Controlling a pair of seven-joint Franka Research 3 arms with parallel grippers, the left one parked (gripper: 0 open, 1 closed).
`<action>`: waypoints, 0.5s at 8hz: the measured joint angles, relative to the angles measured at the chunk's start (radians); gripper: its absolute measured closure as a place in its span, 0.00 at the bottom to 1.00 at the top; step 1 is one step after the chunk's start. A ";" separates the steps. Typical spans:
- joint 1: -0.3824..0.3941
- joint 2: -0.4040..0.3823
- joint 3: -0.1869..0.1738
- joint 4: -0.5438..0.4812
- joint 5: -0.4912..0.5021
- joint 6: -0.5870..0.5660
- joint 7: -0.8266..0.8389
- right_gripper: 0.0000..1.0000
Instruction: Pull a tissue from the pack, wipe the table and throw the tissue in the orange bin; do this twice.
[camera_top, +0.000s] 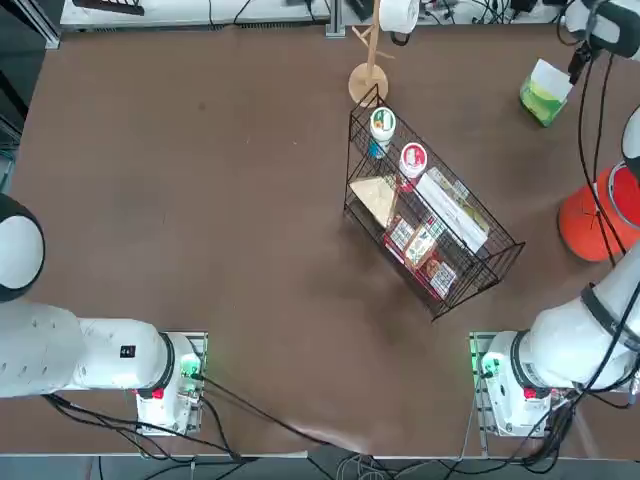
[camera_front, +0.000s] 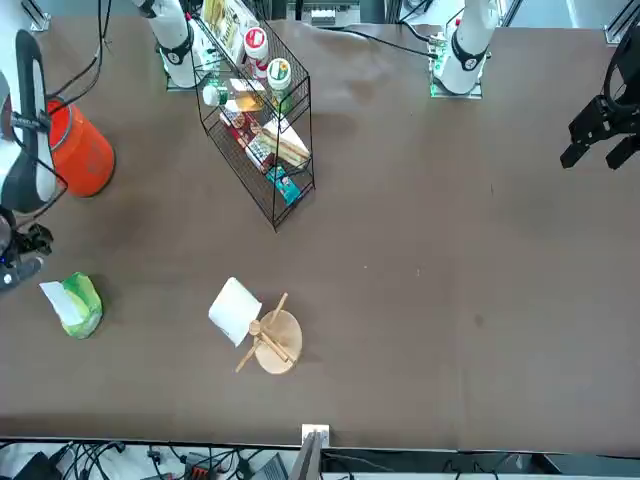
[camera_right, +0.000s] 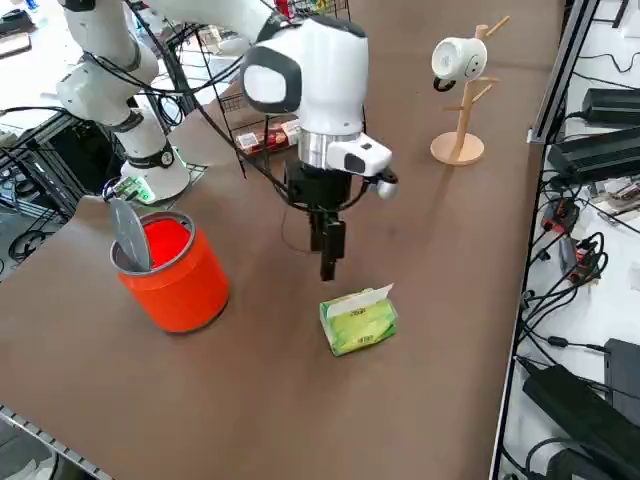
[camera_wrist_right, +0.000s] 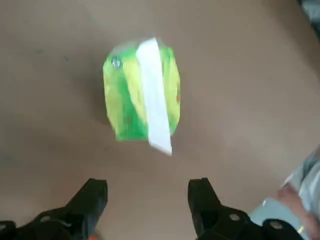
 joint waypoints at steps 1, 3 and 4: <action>0.000 0.036 0.007 0.005 0.000 0.058 -0.014 0.04; 0.000 0.095 0.016 0.013 0.000 0.141 -0.032 0.04; -0.001 0.112 0.016 0.016 0.000 0.168 -0.045 0.04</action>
